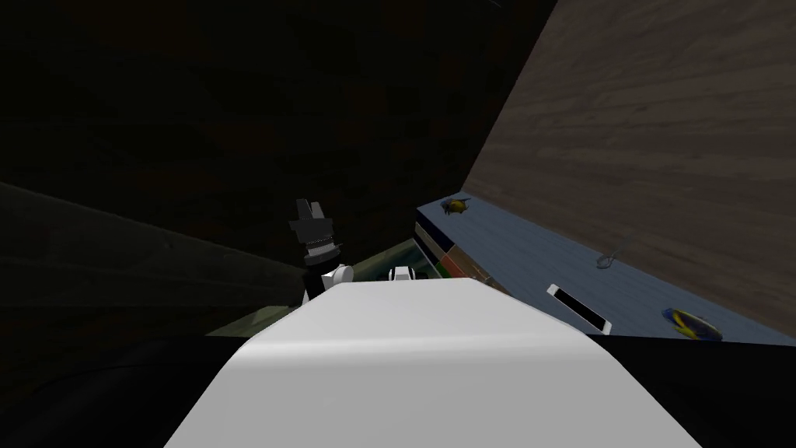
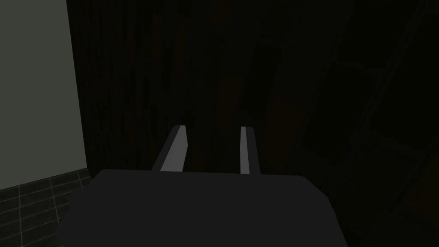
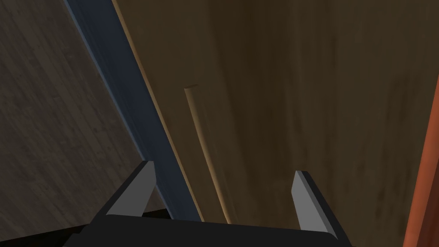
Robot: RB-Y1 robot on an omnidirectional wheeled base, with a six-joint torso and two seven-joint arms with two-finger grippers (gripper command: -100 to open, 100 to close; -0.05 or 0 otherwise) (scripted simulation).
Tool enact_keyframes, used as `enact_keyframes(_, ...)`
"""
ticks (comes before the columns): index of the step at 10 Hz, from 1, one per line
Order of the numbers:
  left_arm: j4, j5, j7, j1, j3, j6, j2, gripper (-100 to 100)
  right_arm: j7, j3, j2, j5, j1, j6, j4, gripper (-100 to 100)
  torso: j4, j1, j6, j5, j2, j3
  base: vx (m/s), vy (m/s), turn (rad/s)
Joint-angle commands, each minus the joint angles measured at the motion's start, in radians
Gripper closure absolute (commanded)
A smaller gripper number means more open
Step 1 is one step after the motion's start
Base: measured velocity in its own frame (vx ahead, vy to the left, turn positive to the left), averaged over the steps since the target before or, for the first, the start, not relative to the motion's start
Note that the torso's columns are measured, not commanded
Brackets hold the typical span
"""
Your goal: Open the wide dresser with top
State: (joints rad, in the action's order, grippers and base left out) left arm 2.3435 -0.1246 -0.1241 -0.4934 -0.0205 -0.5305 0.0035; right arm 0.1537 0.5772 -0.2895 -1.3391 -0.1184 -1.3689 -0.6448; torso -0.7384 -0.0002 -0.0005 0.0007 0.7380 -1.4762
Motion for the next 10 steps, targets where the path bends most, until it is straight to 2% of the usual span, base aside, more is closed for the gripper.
enact_keyframes(1,0.000,0.000,0.000,0.000,0.000,0.000,0.000,0,-0.026,-0.053,0.003,0.046,-0.006,-0.005,0.045,-100,0.000,-0.001,0.001,0.000,-0.002,-0.001,-0.079,-0.003,0.447)
enact_keyframes(3,0.000,0.000,0.000,0.000,0.000,0.000,0.000,0,-0.026,-0.053,0.003,0.046,-0.006,-0.005,0.045,-100,0.000,-0.003,0.000,0.001,-0.002,-0.001,-0.050,0.002,0.154)
enact_keyframes(5,0.000,0.000,0.000,0.000,0.000,0.000,0.000,0,-0.036,-0.119,-0.006,0.110,-0.033,-0.014,0.052,-100,0.000,-0.005,0.001,0.000,-0.001,0.000,-0.084,0.017,0.437)
enact_keyframes(6,0.000,0.000,0.000,0.000,0.000,0.000,0.000,0,-0.036,-0.126,-0.006,0.110,-0.033,-0.014,0.052,-100,0.000,-0.006,0.001,0.000,0.002,0.002,-0.094,0.016,0.451)
enact_keyframes(7,0.000,0.000,0.000,0.000,0.000,0.000,0.000,0,-0.041,-0.163,-0.011,0.143,-0.047,-0.018,0.056,-100,-0.001,-0.005,-0.001,0.001,0.000,0.001,-0.107,0.010,0.400)
enact_keyframes(8,0.000,0.000,0.000,0.000,0.000,0.000,0.000,0,-0.041,-0.163,-0.011,0.143,-0.047,-0.018,0.044,-100,-0.001,-0.006,0.001,0.004,0.000,-0.001,-0.079,0.007,0.296)
enact_keyframes(9,0.000,0.000,0.000,0.000,0.000,0.000,0.000,0,-0.046,-0.199,-0.016,0.175,-0.060,-0.022,0.060,-100,0.000,-0.005,0.001,0.002,-0.002,-0.002,-0.070,0.015,0.394)
enact_keyframes(10,0.000,0.000,0.000,0.000,0.000,0.000,0.000,0,-0.046,-0.199,-0.016,0.175,-0.060,-0.022,0.060,-100,0.001,-0.005,0.001,0.002,-0.002,-0.002,-0.061,0.018,0.338)
